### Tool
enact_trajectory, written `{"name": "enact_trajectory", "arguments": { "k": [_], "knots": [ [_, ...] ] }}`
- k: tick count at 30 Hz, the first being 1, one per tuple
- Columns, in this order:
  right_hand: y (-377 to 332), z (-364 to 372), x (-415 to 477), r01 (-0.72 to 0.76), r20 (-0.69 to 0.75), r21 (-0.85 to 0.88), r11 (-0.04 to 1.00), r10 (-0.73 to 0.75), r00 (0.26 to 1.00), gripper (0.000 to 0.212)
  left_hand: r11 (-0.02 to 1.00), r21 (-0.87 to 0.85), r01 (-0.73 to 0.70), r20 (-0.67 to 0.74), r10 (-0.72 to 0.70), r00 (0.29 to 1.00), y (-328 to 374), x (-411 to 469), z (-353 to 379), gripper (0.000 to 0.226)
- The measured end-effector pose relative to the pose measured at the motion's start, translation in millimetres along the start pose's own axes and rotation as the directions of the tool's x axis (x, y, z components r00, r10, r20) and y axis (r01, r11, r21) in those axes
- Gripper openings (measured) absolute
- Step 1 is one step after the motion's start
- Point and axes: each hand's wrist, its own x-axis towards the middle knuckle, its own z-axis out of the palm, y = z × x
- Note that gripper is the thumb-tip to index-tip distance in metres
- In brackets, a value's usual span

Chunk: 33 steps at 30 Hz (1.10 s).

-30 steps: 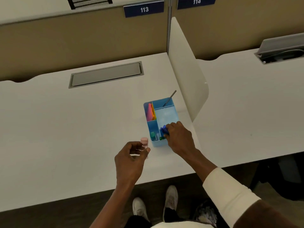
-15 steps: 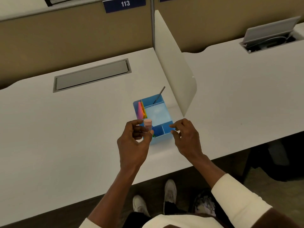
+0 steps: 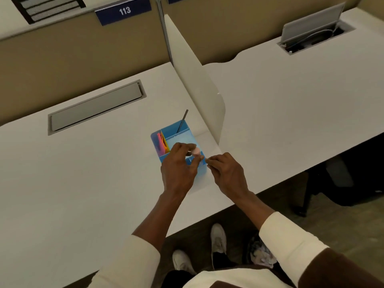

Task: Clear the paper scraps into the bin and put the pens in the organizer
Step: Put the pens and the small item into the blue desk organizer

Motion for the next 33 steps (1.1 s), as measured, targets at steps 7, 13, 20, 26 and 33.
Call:
{"name": "enact_trajectory", "arguments": {
  "k": [7, 13, 20, 26, 33],
  "knots": [
    [3, 4, -4, -0.012, -0.049, 0.063, 0.998, 0.015, 0.999, 0.022, 0.977, 0.214, -0.023, 0.006, 0.022, 1.000, -12, 4, 14, 0.024],
    [7, 8, -6, -0.014, -0.061, 0.066, 0.998, 0.018, 0.998, 0.026, 0.916, 0.399, -0.034, 0.096, -0.004, 0.995, -16, 5, 22, 0.029],
    [9, 8, -6, 0.025, -0.059, 0.023, 0.999, -0.023, 0.998, 0.030, 0.817, 0.572, -0.078, 0.162, -0.019, 0.987, -16, 8, 25, 0.030],
    [10, 8, -8, 0.040, -0.026, 0.014, 0.999, -0.039, 0.999, 0.033, 0.847, 0.528, -0.060, 0.144, -0.020, 0.989, -20, 3, 23, 0.025],
    [6, 6, -14, -0.044, 0.047, 0.042, 0.998, 0.042, 0.998, 0.042, 0.909, 0.418, -0.010, 0.031, -0.004, 1.000, -24, -11, -5, 0.014]
  ]
}}
